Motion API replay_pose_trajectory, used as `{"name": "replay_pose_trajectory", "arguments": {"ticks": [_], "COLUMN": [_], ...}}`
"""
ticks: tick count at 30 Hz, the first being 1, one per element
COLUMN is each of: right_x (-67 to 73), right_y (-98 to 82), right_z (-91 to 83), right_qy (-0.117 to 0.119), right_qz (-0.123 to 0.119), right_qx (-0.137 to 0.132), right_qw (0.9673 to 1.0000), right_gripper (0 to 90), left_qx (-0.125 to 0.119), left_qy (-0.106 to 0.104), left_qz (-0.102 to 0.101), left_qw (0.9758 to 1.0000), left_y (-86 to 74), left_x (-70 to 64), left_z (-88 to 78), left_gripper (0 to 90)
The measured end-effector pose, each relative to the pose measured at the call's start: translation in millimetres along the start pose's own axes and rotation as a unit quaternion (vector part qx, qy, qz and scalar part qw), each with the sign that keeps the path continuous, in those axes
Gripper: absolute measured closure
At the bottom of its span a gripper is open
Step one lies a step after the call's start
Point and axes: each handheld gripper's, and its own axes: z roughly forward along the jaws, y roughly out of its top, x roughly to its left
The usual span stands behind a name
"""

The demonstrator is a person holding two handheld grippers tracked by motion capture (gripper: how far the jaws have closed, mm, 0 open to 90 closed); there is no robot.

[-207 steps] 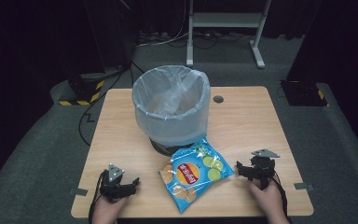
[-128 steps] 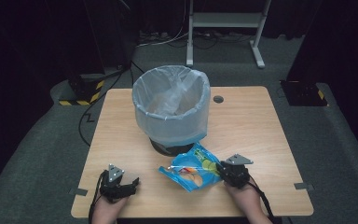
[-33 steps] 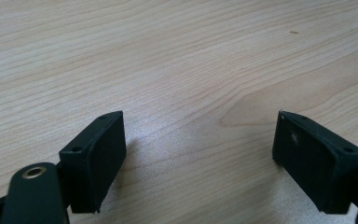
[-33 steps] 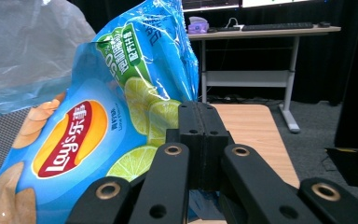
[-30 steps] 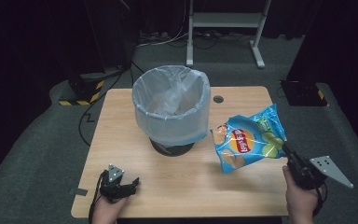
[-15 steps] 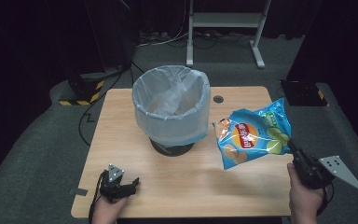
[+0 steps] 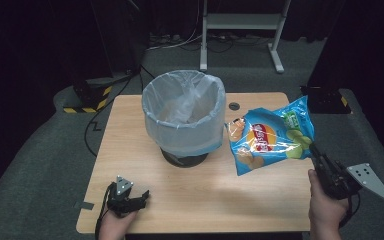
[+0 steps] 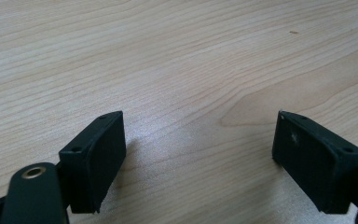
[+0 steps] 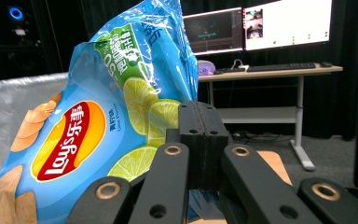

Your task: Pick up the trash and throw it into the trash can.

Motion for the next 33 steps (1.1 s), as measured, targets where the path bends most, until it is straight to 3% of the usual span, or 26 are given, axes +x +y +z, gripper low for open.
{"name": "replay_pose_trajectory", "arguments": {"ticks": [11,33], "right_x": [5.4,17.2], "right_y": [9.3,41.2], "right_z": [16.9,12.1], "right_qy": [0.013,0.015], "right_qz": [0.005,0.01], "right_qx": [-0.011,-0.068], "right_qw": [0.9998,0.9975], "right_gripper": [90.0,90.0], "left_qx": [0.0,-0.001], "left_qy": [0.001,0.003], "left_qz": [0.001,-0.001], "left_qw": [1.0,1.0], "left_y": [-0.1,-0.3], "left_x": [-0.2,-0.8], "left_z": [0.0,-0.2], "left_gripper": [17.5,17.8]}}
